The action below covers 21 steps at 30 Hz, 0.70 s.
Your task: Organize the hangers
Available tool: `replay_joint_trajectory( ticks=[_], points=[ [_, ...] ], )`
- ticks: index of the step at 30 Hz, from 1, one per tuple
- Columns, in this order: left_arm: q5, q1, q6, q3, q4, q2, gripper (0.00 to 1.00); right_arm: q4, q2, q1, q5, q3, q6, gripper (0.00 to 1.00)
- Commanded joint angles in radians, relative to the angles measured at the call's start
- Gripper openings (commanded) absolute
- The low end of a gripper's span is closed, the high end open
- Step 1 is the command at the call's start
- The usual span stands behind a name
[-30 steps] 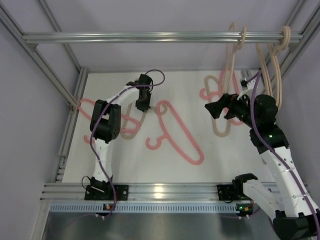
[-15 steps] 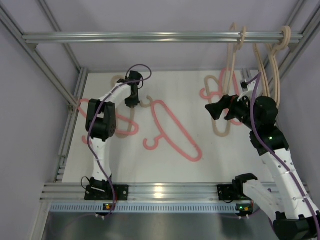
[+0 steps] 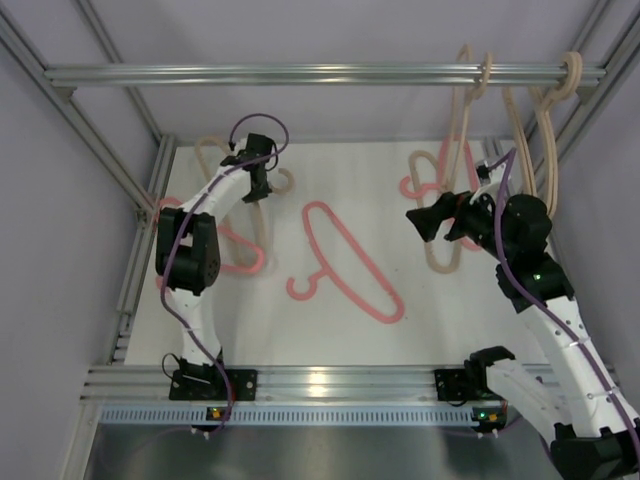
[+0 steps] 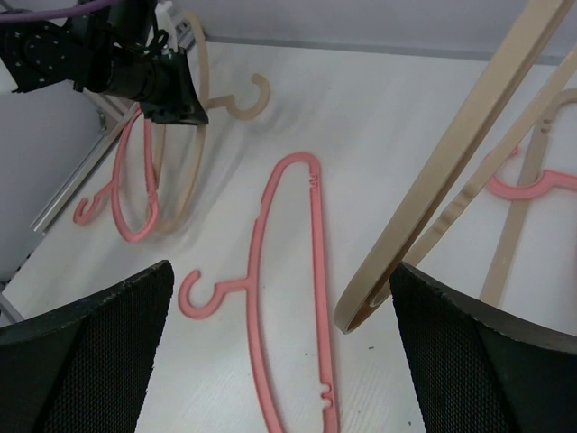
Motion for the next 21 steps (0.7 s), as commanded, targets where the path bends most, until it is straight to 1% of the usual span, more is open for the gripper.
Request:
replay_joint_trajectory(
  ticks=[1,3,4,7,8,10,11,14,15,16,17,18,19,21],
  points=[
    [0.022,0.005,-0.114,-0.052,0.159,-0.154,0.0,-0.071,0.002,0.038,-0.044,-0.028,0.014,0.99],
    [0.062,0.005,-0.145,-0.075,0.216,-0.19,0.0,-0.066,0.002,0.043,-0.045,-0.029,0.011,1.0],
    [0.106,0.005,-0.18,-0.081,0.225,-0.197,0.0,-0.063,0.003,0.044,-0.047,-0.033,0.01,0.99],
    [0.18,0.005,-0.254,-0.106,0.273,-0.223,0.0,-0.047,0.008,0.063,-0.053,-0.037,0.004,0.99],
    [0.232,0.005,-0.271,-0.126,0.287,-0.24,0.0,-0.043,0.008,0.08,-0.05,-0.037,-0.002,0.99],
    [0.278,0.001,-0.329,-0.146,0.322,-0.257,0.0,-0.036,0.017,0.101,-0.042,-0.039,-0.009,0.99],
    [0.322,-0.002,-0.348,-0.178,0.339,-0.285,0.0,-0.024,0.02,0.129,-0.024,-0.04,-0.012,0.99],
    [0.384,-0.028,-0.421,-0.238,0.412,-0.359,0.0,0.013,0.04,0.204,0.025,-0.052,-0.01,0.99],
    [0.393,-0.039,-0.441,-0.285,0.434,-0.382,0.0,0.045,0.058,0.228,0.043,-0.056,-0.01,0.99],
    [0.395,-0.062,-0.478,-0.308,0.472,-0.425,0.0,0.062,0.068,0.277,0.078,-0.059,-0.01,0.99],
    [0.395,-0.073,-0.495,-0.333,0.492,-0.448,0.0,0.081,0.08,0.3,0.097,-0.06,-0.012,0.99],
    [0.427,-0.086,-0.515,-0.383,0.51,-0.473,0.0,0.113,0.113,0.325,0.118,-0.06,-0.012,1.0],
    [0.43,-0.111,-0.552,-0.409,0.55,-0.496,0.0,0.128,0.13,0.369,0.152,-0.057,-0.018,0.99],
    [0.418,-0.14,-0.576,-0.459,0.59,-0.569,0.0,0.167,0.195,0.408,0.194,-0.049,-0.021,0.99]
  ],
)
